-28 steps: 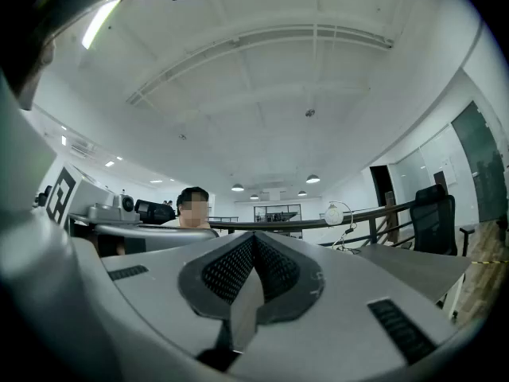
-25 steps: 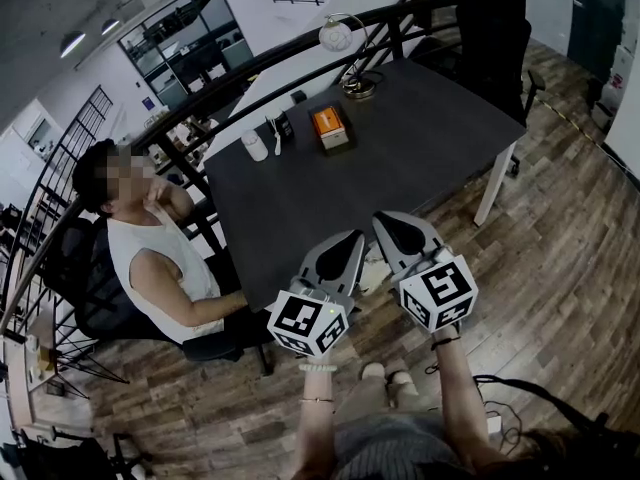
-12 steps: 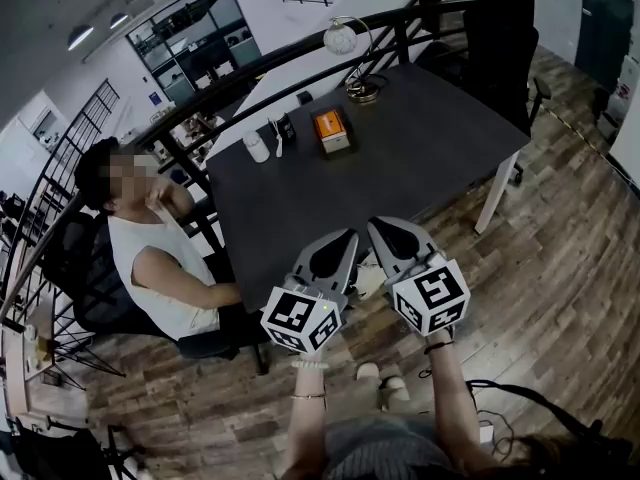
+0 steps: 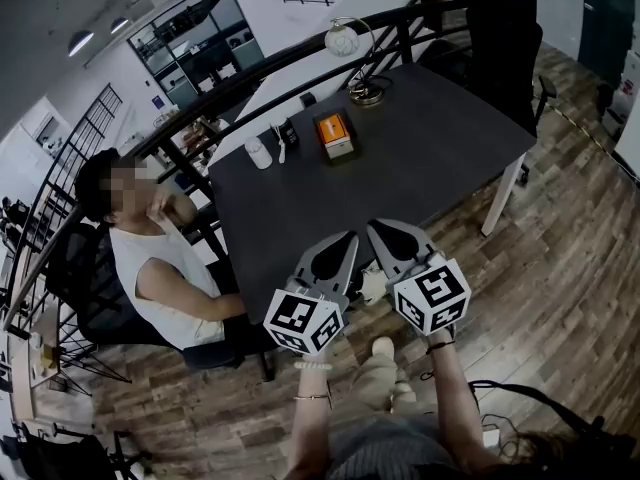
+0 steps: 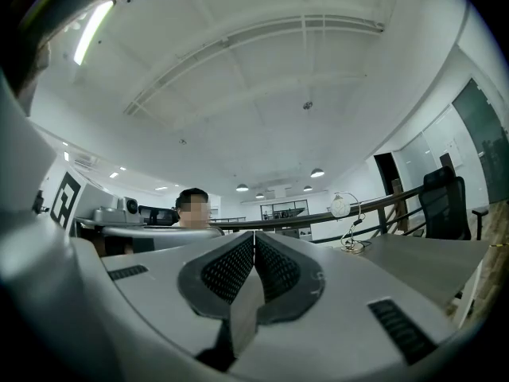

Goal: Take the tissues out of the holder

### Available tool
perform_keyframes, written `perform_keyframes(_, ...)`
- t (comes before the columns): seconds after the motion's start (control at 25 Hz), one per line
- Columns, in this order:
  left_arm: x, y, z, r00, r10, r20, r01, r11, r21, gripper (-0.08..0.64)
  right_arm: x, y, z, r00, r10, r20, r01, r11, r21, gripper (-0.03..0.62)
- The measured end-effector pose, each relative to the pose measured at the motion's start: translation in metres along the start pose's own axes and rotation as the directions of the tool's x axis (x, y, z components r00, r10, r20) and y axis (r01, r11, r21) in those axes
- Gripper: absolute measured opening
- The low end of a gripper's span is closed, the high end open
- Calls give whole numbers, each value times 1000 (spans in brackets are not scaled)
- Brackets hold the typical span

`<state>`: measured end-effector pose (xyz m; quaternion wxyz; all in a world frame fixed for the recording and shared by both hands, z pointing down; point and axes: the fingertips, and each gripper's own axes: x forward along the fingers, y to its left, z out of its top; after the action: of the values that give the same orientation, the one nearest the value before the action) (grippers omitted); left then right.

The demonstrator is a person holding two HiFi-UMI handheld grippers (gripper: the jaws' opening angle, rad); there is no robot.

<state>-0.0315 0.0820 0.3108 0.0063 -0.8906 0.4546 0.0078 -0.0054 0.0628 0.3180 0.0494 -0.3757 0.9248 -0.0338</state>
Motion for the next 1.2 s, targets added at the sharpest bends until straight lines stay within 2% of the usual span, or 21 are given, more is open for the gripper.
perform_keyframes(0.6, 91, 56, 21, 994, -78, 71, 78, 997, 6, 8, 67, -77, 22, 999, -36, 2, 36, 999, -11, 14)
perform_keyframes(0.92, 110, 107, 17, 996, -54, 76, 54, 999, -2, 8, 116, -95, 23, 1000, -18, 8, 18, 1000, -16, 14)
perform_keyframes(1.2, 124, 135, 5, 996, -38, 77, 41, 998, -40, 8, 146, -99, 9, 999, 26, -35, -27, 999, -17, 14)
